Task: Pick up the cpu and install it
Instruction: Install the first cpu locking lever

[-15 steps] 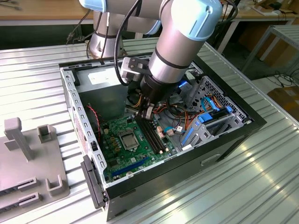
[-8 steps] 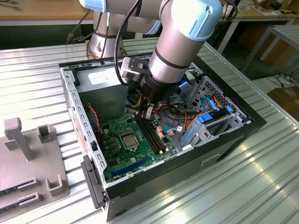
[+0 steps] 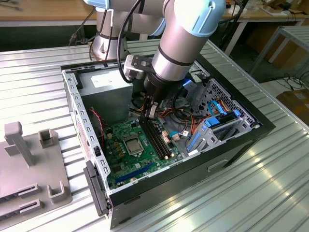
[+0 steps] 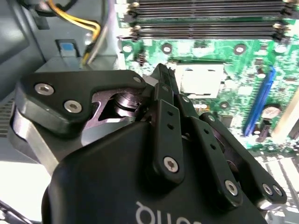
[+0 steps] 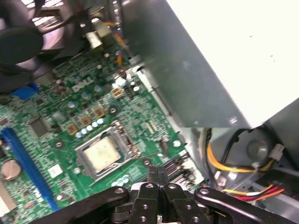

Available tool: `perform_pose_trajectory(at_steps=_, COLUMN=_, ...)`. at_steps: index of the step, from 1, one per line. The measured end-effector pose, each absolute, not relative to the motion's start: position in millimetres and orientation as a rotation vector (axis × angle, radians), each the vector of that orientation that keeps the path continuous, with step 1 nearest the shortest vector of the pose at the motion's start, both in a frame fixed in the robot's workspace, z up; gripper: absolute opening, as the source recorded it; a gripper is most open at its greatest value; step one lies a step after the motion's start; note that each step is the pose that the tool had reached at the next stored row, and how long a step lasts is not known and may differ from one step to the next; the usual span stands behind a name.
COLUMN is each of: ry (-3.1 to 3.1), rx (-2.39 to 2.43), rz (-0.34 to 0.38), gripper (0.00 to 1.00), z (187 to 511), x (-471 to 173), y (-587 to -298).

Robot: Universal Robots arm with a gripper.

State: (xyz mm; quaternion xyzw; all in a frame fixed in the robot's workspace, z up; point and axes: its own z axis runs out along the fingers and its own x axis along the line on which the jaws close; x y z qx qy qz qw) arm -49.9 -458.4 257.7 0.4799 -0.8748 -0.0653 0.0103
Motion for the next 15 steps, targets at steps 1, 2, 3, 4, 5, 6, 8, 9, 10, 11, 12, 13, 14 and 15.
perform_pose_trajectory(at_steps=1, ry=-2.730, rx=1.498, rz=-0.204, gripper=0.11, z=257.7, x=-49.8, y=-458.2)
perform_pose_trajectory(at_steps=2, ry=-2.730, rx=1.498, rz=-0.204, gripper=0.11, z=257.7, x=-49.8, y=-458.2)
perform_pose_trajectory(at_steps=3, ry=-2.730, rx=1.498, rz=-0.204, gripper=0.11, z=257.7, x=-49.9, y=-458.2)
perform_pose_trajectory(at_steps=4, ry=-2.730, rx=1.498, rz=-0.204, gripper=0.11, z=257.7, x=-49.9, y=-458.1)
perform_pose_trajectory(at_steps=5, ry=-2.730, rx=1.498, rz=-0.204, gripper=0.11, z=257.7, x=-49.9, y=-458.1)
perform_pose_trajectory(at_steps=6, ry=-2.730, rx=1.498, rz=-0.204, gripper=0.11, z=257.7, x=-49.9, y=-458.0)
perform_pose_trajectory(at_steps=8, ry=-2.730, rx=1.498, rz=-0.204, gripper=0.11, z=257.7, x=-49.8, y=-458.0)
perform_pose_trajectory(at_steps=9, ry=-2.730, rx=1.498, rz=-0.204, gripper=0.11, z=257.7, x=-49.9, y=-457.8)
perform_pose_trajectory(at_steps=10, ry=-2.730, rx=1.498, rz=-0.204, gripper=0.11, z=257.7, x=-49.8, y=-457.5)
perform_pose_trajectory(at_steps=11, ry=-2.730, rx=1.498, rz=-0.204, gripper=0.11, z=257.7, x=-49.6, y=-456.8)
perform_pose_trajectory(at_steps=12, ry=-2.730, rx=1.498, rz=-0.204, gripper=0.11, z=257.6, x=-48.3, y=-456.2)
perform_pose_trajectory(at_steps=13, ry=-2.730, rx=1.498, rz=-0.204, gripper=0.11, z=257.6, x=-46.7, y=-455.6)
perform_pose_trajectory(at_steps=14, ry=-2.730, rx=1.498, rz=-0.204, gripper=0.11, z=257.5, x=-45.1, y=-454.2)
perform_pose_trajectory(at_steps=15, ry=-2.730, rx=1.498, rz=-0.204, gripper=0.11, z=257.4, x=-44.2, y=-453.0)
